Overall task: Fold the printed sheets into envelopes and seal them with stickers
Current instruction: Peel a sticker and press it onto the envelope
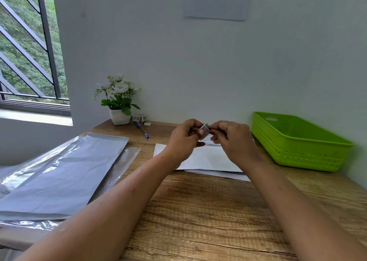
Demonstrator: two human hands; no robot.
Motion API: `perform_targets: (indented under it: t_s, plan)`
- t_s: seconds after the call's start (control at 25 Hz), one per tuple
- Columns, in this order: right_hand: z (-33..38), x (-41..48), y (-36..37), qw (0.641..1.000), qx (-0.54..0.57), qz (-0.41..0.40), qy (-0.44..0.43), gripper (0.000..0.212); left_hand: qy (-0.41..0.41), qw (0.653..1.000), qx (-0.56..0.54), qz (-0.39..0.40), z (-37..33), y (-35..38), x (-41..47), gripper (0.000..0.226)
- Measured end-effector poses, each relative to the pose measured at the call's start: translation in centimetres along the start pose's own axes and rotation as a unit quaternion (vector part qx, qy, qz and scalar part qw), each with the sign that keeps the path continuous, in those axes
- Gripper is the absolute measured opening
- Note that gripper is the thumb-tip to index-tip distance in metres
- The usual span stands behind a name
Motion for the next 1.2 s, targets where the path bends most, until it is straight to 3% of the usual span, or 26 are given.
perform_targets:
  t_s: [0.56, 1.2]
  plan:
    - [0.4, -0.1, 0.6, 0.997, -0.060, 0.019, -0.034, 0.018, -0.018, 1.000, -0.002, -0.002, 0.4, 0.2, 0.0, 0.012]
    - [-0.2, 0.1, 1.1, 0.999, -0.041, 0.012, -0.017, 0.016, -0.027, 0.999, -0.006, -0.020, 1.0, -0.2, 0.3, 0.008]
Point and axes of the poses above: each hand's wrist, its own x-axis towards the middle knuckle, its own y-axis out of the palm, z = x × y, the point moved 8 cm from there along x, towards the middle knuckle, and after that the axes turned 2 degrees about -y, right-handed, at the moved point
